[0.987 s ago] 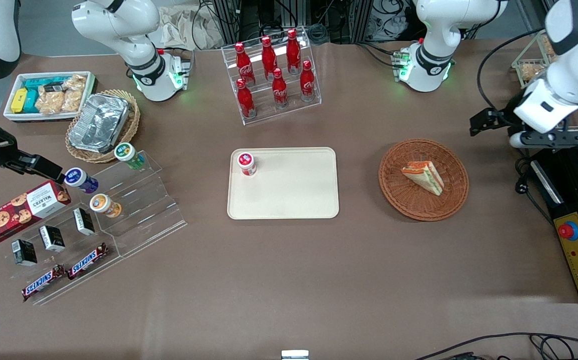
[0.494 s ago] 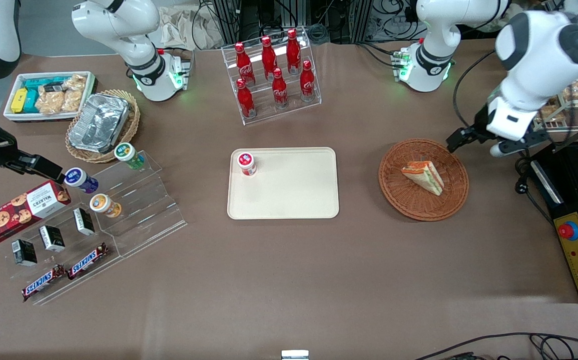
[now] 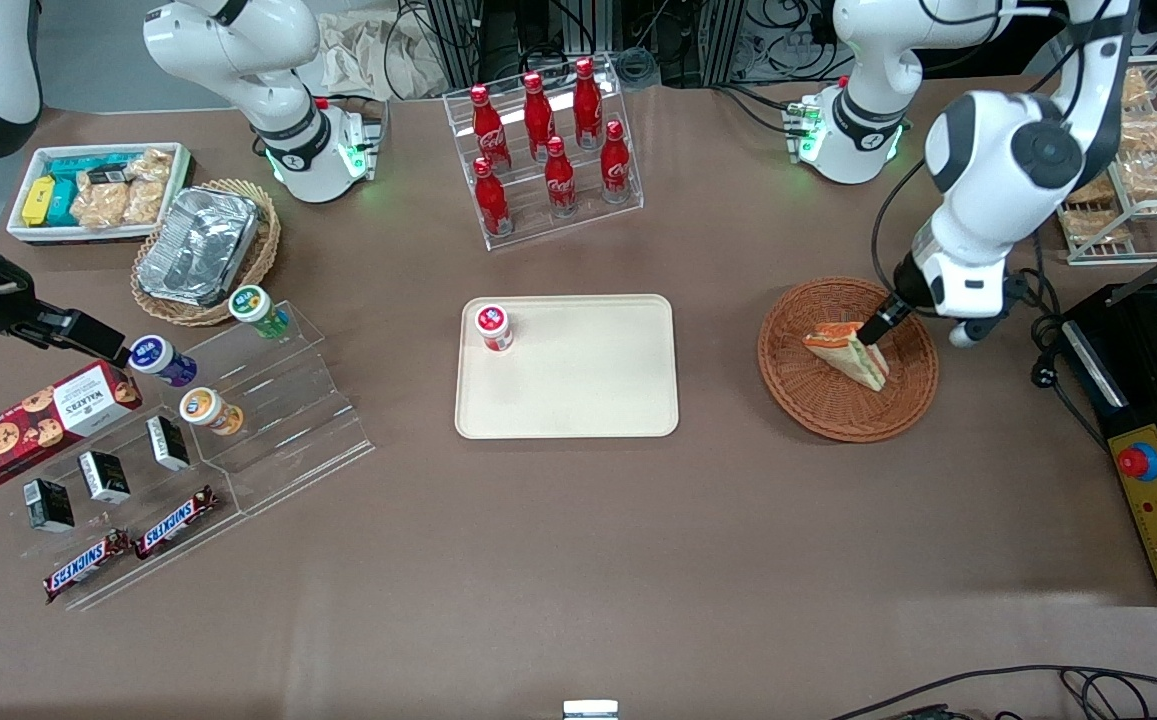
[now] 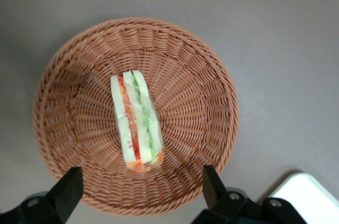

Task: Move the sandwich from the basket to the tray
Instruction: 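Lower the left gripper around the sandwich and close on it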

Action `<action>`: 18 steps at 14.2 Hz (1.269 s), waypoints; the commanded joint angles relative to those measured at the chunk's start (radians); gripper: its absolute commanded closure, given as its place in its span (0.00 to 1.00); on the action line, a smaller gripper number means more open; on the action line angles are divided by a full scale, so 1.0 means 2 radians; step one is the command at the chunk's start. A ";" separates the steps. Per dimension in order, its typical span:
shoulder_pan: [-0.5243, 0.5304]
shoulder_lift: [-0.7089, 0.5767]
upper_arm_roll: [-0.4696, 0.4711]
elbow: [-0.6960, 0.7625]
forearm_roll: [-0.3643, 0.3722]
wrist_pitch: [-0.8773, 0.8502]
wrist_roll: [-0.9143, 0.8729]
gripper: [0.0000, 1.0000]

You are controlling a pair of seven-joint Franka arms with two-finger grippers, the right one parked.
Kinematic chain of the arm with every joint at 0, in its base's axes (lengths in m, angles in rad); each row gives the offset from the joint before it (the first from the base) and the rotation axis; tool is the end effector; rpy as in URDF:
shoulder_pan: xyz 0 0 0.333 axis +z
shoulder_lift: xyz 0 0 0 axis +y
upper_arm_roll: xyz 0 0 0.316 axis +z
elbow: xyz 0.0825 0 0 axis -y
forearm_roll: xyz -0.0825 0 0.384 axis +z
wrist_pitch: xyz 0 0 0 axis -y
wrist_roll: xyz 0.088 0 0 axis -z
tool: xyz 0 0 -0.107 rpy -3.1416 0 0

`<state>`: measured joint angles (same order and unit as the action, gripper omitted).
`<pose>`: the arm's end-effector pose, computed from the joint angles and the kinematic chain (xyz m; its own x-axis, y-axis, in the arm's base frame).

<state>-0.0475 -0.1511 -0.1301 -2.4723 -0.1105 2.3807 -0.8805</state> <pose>0.4579 -0.0830 0.3542 0.7101 0.7041 -0.0111 0.7024 -0.7070 0.0825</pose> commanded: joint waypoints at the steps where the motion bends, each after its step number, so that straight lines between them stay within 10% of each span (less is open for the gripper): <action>1: -0.003 0.034 -0.009 -0.008 0.002 0.028 -0.039 0.00; 15: -0.003 0.092 -0.012 -0.033 0.104 0.098 -0.156 0.04; 18: -0.003 0.097 -0.015 -0.032 0.104 0.097 -0.168 0.20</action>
<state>-0.0480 0.0317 -0.1550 -2.5422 0.0685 2.5629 -1.1684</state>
